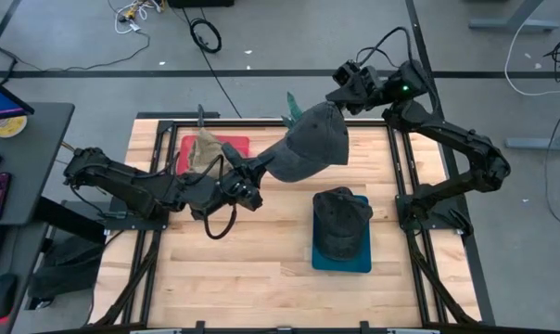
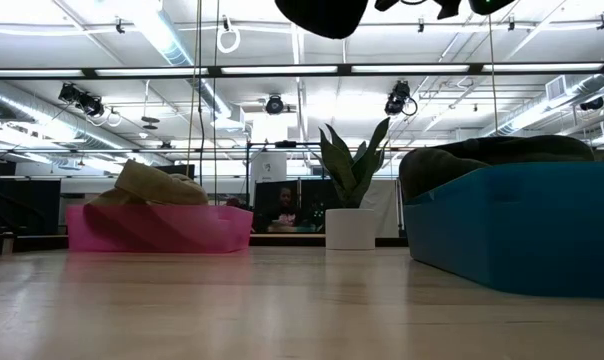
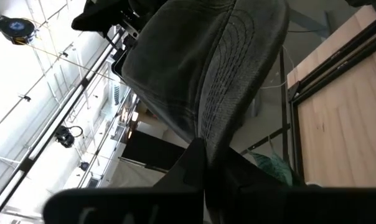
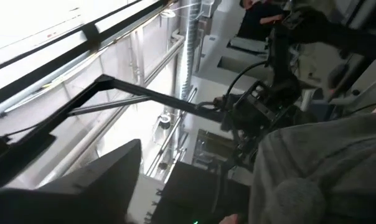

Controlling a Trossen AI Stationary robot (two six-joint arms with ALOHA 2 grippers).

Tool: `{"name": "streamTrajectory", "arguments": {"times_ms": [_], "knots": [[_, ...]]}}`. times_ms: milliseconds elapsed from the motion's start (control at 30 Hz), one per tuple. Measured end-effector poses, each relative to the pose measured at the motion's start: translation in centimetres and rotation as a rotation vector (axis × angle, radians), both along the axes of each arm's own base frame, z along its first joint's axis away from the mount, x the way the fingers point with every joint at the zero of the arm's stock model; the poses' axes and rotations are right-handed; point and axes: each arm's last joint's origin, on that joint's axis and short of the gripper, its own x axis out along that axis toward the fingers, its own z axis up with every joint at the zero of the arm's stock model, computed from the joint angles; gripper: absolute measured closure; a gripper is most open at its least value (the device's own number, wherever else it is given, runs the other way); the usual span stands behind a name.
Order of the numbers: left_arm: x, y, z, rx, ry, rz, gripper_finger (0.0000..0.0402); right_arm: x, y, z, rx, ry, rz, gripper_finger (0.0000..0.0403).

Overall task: Pick & Place hat
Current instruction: Put the black cap into the blue bin

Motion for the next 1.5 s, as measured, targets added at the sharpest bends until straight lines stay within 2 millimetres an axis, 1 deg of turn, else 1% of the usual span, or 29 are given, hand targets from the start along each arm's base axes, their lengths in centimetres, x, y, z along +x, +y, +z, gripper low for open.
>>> {"name": "streamTrajectory", "arguments": {"times_ms": [67, 133, 233, 333, 367, 400, 500, 567, 667, 900, 1033, 1133, 1267, 1400, 1500], "knots": [[0.0, 0.0, 0.0, -0.001, 0.0, 0.001, 0.0391, 0.1, -0.1, -0.1, -0.011, -0.002, -0.019, 0.0098], [0.0, 0.0, 0.0, -0.002, -0.003, 0.0, 0.0391, 0.1, -0.1, -0.2, -0.019, -0.001, -0.025, 0.0146], [0.0, 0.0, 0.0, -0.002, -0.004, -0.001, 0.0391, 0.1, -0.1, -0.2, -0.021, 0.0, -0.027, 0.0239], [0.0, 0.0, 0.1, -0.004, -0.007, -0.002, 0.0391, 0.1, -0.1, -0.2, -0.037, -0.008, -0.032, 0.0348], [0.0, 0.0, 0.1, -0.004, -0.008, -0.002, 0.0391, 0.1, -0.1, -0.2, -0.046, -0.013, -0.035, 0.0374], [0.0, 0.0, 0.1, -0.006, -0.01, -0.002, 0.039, 0.2, -0.1, -0.3, -0.046, -0.012, -0.038, 0.0387], [0.0, 0.0, 0.0, -0.033, -0.026, -0.001, 0.0372, 0.4, 0.1, -0.4, -0.043, -0.006, -0.037, 0.0385], [0.0, 0.0, -0.1, -0.061, -0.043, 0.0, 0.0352, 0.4, 0.2, -0.3, -0.058, -0.018, -0.042, 0.0393], [0.0, -0.3, -0.2, -0.114, -0.083, -0.007, 0.0322, 0.3, 0.3, -0.1, -0.066, -0.031, -0.046, 0.0395], [-0.1, -0.4, 0.0, -0.322, -0.262, -0.016, 0.0233, 0.3, 0.3, -0.2, -0.074, -0.028, -0.044, 0.0399], [-0.2, -0.3, 0.0, -0.394, -0.34, 0.053, 0.0179, 0.0, 0.3, -0.1, -0.095, -0.034, -0.05, 0.0399], [-0.4, -0.3, 0.0, -0.429, -0.394, 0.121, 0.0149, -0.5, 0.0, 0.1, -0.128, -0.049, -0.072, 0.0399], [-1.0, -0.9, 0.0, -0.423, -0.427, 0.231, 0.013, -2.0, -0.2, 0.7, -0.155, -0.053, -0.104, 0.0399], [-1.5, -1.6, 0.0, -0.411, -0.442, 0.31, 0.0127, -3.9, -0.3, 1.5, -0.18, -0.052, -0.151, 0.0399], [-1.8, -1.9, 0.0, -0.404, -0.455, 0.367, 0.0127, -5.0, 0.0, 1.9, -0.211, -0.046, -0.161, 0.0399]]}}
